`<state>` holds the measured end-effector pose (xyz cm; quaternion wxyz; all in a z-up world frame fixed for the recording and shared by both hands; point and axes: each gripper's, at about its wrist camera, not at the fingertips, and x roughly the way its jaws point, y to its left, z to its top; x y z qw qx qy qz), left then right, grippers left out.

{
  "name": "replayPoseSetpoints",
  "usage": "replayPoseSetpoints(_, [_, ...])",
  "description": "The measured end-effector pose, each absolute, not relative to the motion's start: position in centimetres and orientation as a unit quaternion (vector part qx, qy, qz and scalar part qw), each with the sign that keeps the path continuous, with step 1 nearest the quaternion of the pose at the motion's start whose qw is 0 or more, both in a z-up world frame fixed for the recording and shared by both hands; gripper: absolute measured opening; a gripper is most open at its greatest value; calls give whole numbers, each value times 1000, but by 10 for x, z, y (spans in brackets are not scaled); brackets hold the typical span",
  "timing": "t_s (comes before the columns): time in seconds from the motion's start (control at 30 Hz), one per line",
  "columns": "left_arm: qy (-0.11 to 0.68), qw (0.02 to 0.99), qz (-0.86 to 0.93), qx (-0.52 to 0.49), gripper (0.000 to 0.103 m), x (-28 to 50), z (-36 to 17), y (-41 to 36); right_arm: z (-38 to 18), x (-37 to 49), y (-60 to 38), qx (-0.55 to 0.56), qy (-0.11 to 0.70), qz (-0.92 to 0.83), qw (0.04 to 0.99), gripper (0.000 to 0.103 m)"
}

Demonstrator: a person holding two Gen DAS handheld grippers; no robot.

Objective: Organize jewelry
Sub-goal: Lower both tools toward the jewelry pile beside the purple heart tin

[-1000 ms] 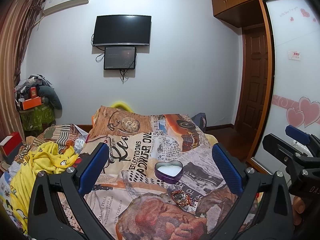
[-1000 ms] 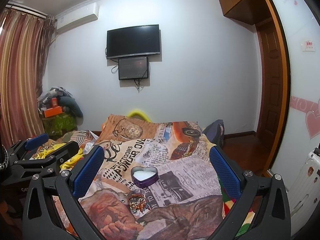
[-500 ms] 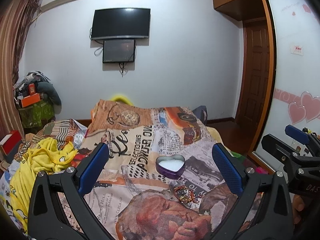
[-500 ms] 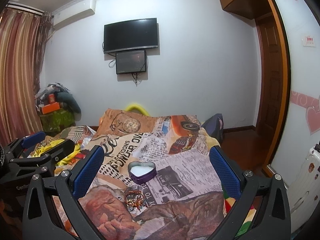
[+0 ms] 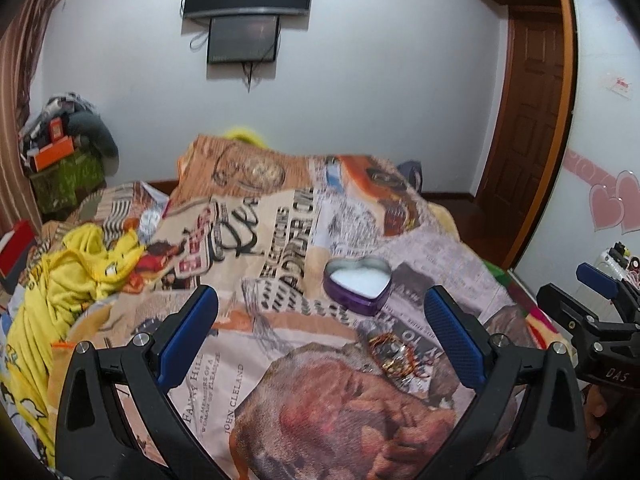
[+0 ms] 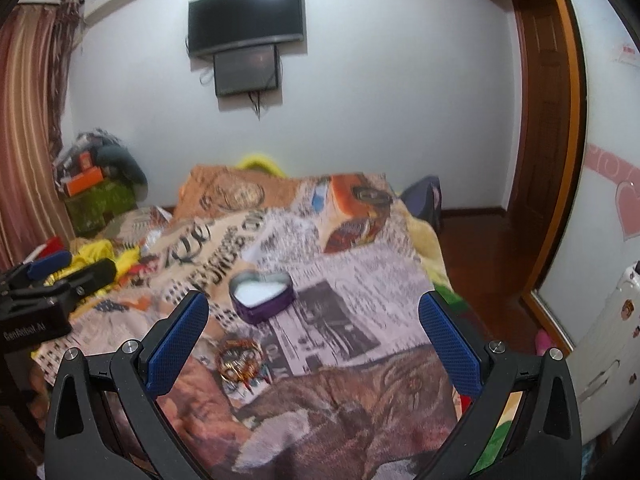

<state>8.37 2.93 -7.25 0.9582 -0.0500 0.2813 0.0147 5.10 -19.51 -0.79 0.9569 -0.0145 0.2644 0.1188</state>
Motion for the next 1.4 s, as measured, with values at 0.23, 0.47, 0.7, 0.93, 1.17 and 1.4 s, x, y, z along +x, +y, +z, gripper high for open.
replayPoseSetpoints(0.23, [342, 938, 7, -44, 103, 105, -100, 33, -38, 70, -195, -24, 321, 123, 939, 103])
replayPoseSetpoints(0.47, [384, 922, -14, -53, 103, 123, -122, 31, -64, 84, -188, -30, 357, 148, 922, 102])
replayPoseSetpoints(0.7, [432, 899, -38, -55, 82, 134, -143, 26, -81, 92, -182, -33, 381, 175, 907, 83])
replayPoseSetpoints(0.93, [465, 882, -63, -52, 65, 143, -156, 15, -93, 95, -170, -44, 400, 212, 891, 59])
replayPoseSetpoints(1.17, [481, 873, -69, -34, 59, 147, -166, 3, -98, 97, -164, -46, 407, 240, 880, 52])
replayPoseSetpoints(1.4, [487, 870, -76, -20, 59, 147, -168, -1, -102, 100, -167, -41, 414, 238, 877, 52])
